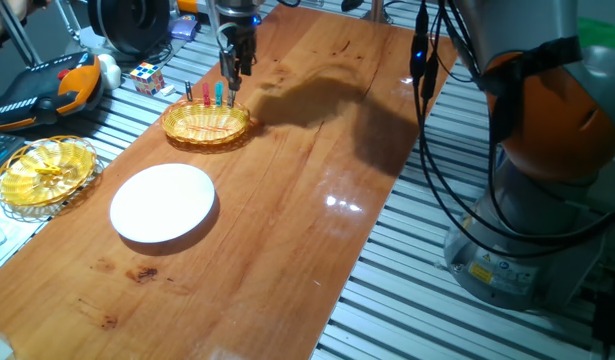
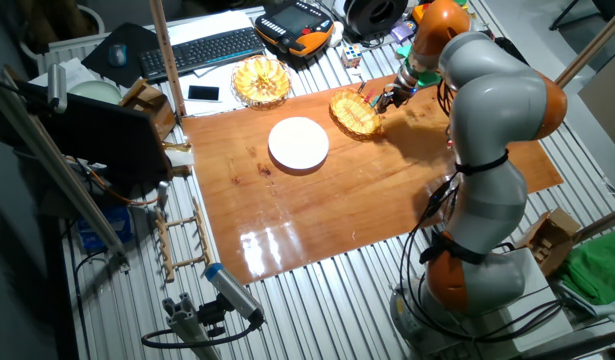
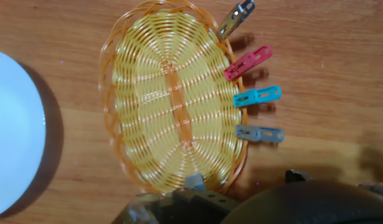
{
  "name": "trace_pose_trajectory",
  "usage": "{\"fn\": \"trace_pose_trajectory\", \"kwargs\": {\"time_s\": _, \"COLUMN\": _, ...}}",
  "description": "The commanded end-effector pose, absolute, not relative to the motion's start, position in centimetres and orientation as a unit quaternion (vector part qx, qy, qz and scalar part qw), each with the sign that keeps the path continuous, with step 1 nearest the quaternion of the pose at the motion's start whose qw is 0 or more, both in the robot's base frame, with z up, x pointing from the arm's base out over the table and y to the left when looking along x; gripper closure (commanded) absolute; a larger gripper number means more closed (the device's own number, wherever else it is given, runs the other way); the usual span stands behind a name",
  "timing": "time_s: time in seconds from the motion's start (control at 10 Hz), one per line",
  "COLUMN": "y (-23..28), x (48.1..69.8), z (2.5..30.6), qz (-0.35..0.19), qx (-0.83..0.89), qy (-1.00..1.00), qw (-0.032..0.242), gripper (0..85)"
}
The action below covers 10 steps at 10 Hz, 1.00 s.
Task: Use a clamp
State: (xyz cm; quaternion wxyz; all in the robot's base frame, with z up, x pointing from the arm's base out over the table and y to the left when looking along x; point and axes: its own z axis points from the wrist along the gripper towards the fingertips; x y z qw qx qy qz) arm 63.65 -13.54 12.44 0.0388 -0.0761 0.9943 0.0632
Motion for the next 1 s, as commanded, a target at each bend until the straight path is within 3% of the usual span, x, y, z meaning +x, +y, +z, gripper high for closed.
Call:
{"fn": "trace_pose_trajectory", "kwargs": {"time_s": 0.0, "y": -13.7, "x": 63.8, "z": 12.3, "qz": 0.063, "qx": -0.078, "qy": 0.994, "qw": 0.039, "gripper": 18.0}}
{"fn": "trace_pose_trajectory", "kwargs": {"time_s": 0.9, "y": -14.2, "x": 65.7, "z": 10.5, "qz": 0.074, "qx": -0.08, "qy": 0.993, "qw": 0.043, "gripper": 18.0}}
